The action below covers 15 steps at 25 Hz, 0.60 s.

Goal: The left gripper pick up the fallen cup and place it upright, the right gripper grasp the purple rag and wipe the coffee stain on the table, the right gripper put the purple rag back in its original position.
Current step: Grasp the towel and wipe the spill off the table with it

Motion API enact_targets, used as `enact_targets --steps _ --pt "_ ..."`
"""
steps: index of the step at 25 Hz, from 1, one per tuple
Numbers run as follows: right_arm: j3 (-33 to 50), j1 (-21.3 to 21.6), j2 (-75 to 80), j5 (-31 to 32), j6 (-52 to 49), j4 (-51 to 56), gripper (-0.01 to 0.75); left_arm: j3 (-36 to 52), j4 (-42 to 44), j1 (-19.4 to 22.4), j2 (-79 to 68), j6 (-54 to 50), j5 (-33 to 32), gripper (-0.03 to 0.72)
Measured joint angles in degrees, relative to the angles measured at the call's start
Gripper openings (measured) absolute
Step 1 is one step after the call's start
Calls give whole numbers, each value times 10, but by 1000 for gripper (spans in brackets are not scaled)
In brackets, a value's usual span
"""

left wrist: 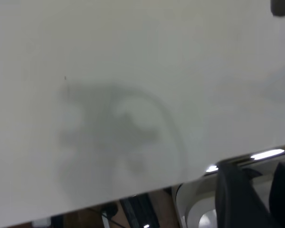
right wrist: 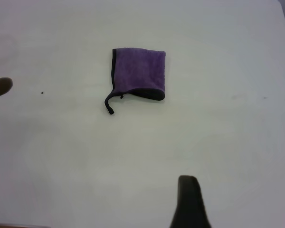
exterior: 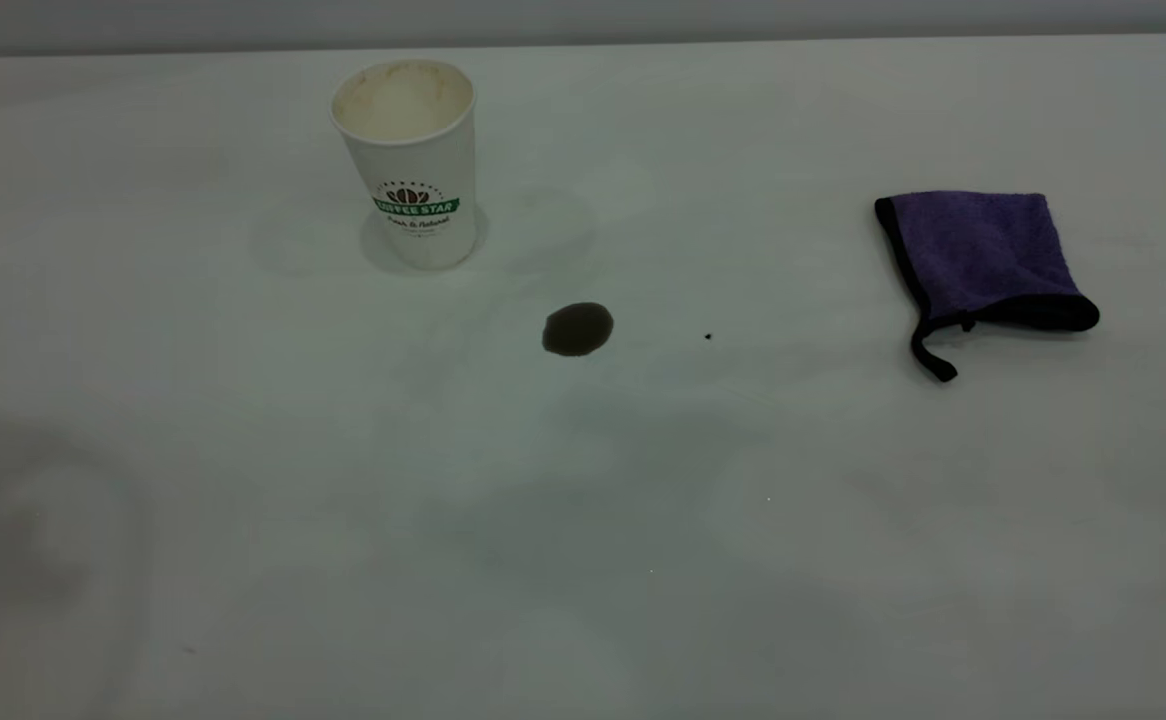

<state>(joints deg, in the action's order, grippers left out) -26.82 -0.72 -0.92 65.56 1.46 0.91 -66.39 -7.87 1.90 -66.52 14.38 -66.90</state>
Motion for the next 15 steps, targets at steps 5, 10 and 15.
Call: enact_targets --steps 5,10,15 --pt "0 0 0 0 0 0 582 103 0 0 112 -2 0 241" --pt "0 0 0 0 0 0 582 230 0 0 238 -3 0 241" --pt "0 0 0 0 0 0 582 315 0 0 371 -3 0 241"
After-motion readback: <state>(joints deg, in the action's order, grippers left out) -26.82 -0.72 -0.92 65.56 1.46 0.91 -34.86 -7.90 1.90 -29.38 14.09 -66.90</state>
